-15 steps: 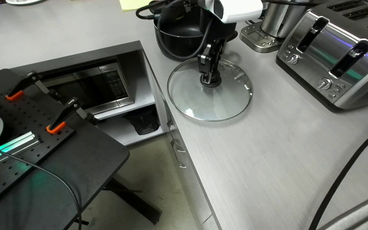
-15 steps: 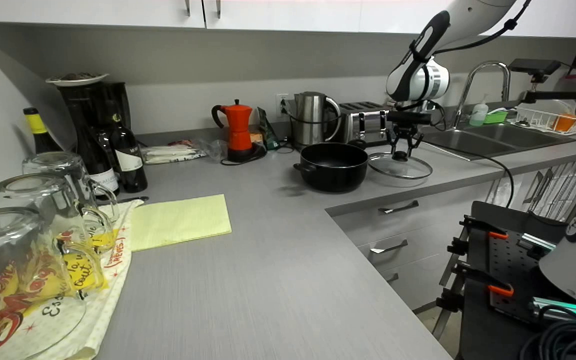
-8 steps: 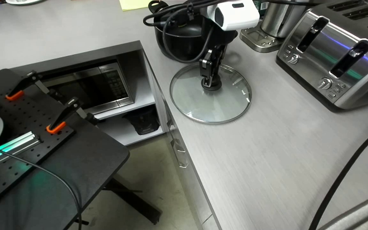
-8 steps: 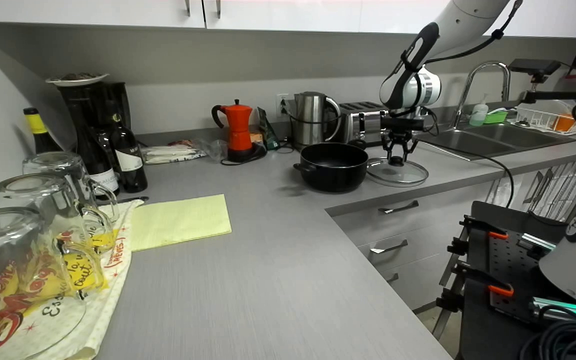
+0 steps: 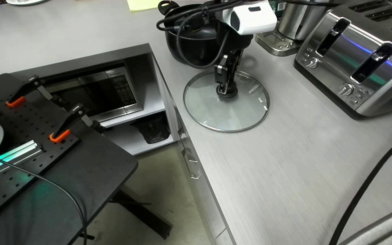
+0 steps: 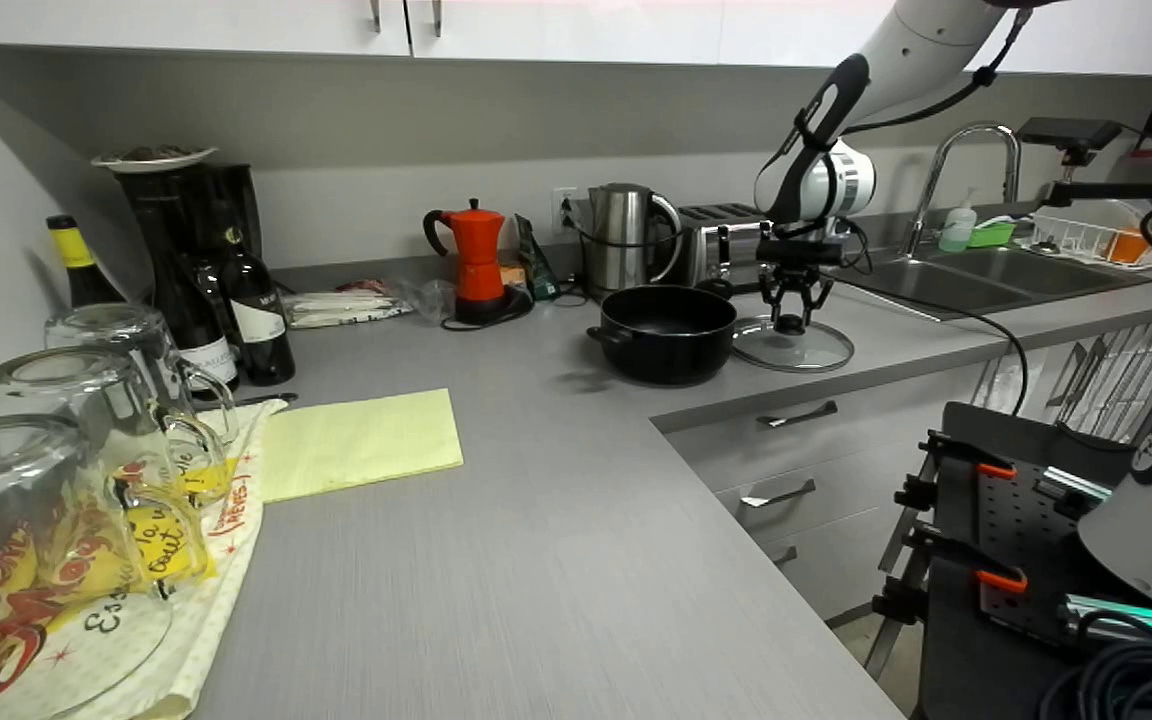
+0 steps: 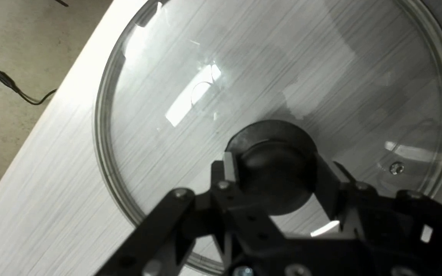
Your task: Remove the glass lid from the pot and put it on the countertop
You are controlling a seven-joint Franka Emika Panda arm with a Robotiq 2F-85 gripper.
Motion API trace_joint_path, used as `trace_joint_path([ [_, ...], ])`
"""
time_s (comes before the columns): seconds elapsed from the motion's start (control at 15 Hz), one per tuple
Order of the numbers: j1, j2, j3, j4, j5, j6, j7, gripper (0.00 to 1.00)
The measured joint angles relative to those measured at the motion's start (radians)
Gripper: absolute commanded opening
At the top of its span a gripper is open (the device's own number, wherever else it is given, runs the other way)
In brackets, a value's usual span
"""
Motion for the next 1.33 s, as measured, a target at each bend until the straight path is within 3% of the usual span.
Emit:
trace_joint_path([
  [0.13, 0.001, 0.001, -0.001, 0.003, 0.0, 0.0, 0.0, 0.77],
  [0.27, 0.001, 0.001, -0.002, 0.006, 0.0, 0.0, 0.001, 0.81],
  [0.47, 0.002, 0.0, -0.006, 0.017, 0.0, 0.0, 0.001, 0.98],
  [1.0, 0.007, -0.021, -0.011, 0.018, -0.003, 0.022, 0.001, 1.0],
  [1.33, 0.034, -0.091, -0.014, -0.064, -0.043, 0.082, -0.008, 1.0],
])
